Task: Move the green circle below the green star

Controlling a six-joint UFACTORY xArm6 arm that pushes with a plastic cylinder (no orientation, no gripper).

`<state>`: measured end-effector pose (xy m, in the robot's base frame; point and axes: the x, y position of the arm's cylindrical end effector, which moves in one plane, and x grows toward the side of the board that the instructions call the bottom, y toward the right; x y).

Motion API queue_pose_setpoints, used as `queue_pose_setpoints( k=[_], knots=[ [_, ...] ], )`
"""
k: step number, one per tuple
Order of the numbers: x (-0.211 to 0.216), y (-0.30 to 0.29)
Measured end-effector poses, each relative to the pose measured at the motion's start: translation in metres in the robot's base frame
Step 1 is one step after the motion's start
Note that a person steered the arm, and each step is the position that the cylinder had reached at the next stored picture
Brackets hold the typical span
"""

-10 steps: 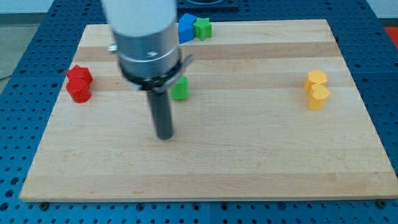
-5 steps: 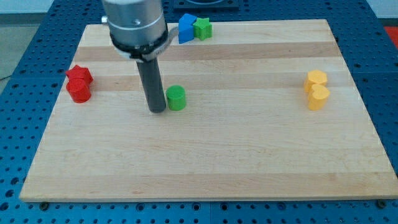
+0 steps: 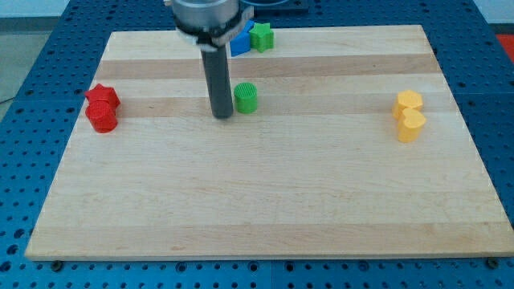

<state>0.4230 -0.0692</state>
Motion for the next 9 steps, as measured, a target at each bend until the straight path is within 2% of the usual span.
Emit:
queue_pose_setpoints(
  k=[1, 3, 4, 5, 6, 7, 9],
  knots=[
    [-0.002, 0.025],
    [-0.112, 0.04],
    [-0.084, 0.04],
    [-0.07, 0.004],
    [-0.097, 0.003],
    [-0.101, 0.028],
    [-0.139, 0.029]
  ],
)
